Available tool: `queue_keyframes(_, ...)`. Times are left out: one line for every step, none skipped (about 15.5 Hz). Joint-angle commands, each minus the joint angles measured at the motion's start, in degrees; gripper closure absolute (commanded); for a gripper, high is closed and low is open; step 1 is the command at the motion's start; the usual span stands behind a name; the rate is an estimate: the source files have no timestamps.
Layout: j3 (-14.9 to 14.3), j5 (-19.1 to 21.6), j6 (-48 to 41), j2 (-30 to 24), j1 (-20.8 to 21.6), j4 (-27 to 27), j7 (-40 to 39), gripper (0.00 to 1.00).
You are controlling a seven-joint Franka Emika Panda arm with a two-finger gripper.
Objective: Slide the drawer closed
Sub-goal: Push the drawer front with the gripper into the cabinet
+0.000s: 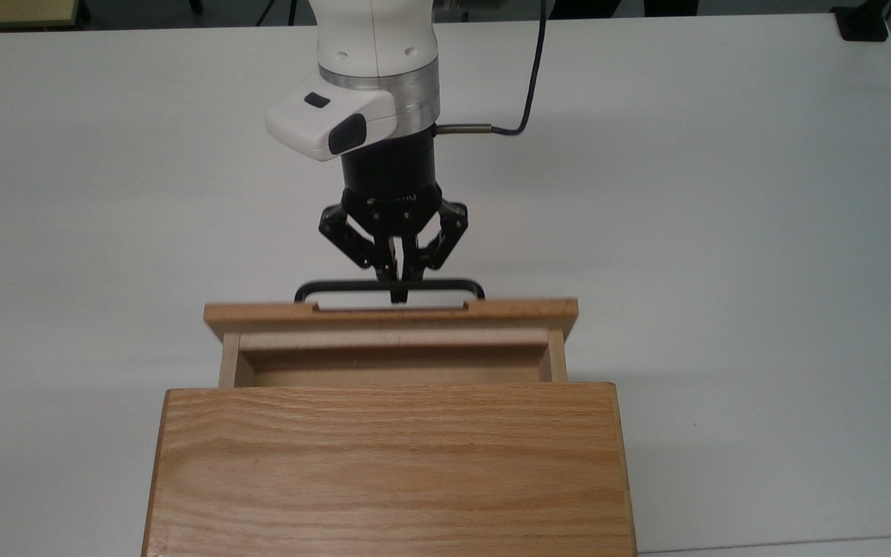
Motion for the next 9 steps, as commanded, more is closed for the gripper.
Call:
queue_keyframes(-0.43,-0.06,10.03,3.83,0.64,2.68,1.31,1.0)
queue_keyframes(-0.43,-0.24,12.14,4.53,0.64,2.76,1.31,1.0)
queue_keyframes(-0.43,-1.02,14.51,5.32,0.56,2.85,1.31,1.0)
queue_keyframes(-0.43,-1.9,17.4,6.2,0.55,2.94,1.39,1.0)
queue_keyframes(-0.43,-2.08,20.13,6.73,0.55,2.94,1.39,1.0)
queue_keyframes(-0.43,-2.08,21.81,7.17,0.55,2.94,1.39,1.0)
queue_keyframes(-0.43,-2.08,22.35,7.17,0.55,2.85,1.31,1.0)
queue_keyframes(-0.43,-2.17,22.44,7.17,0.55,2.85,1.39,1.0)
queue_keyframes(-0.43,-2.17,22.44,7.09,0.47,2.76,1.31,1.0)
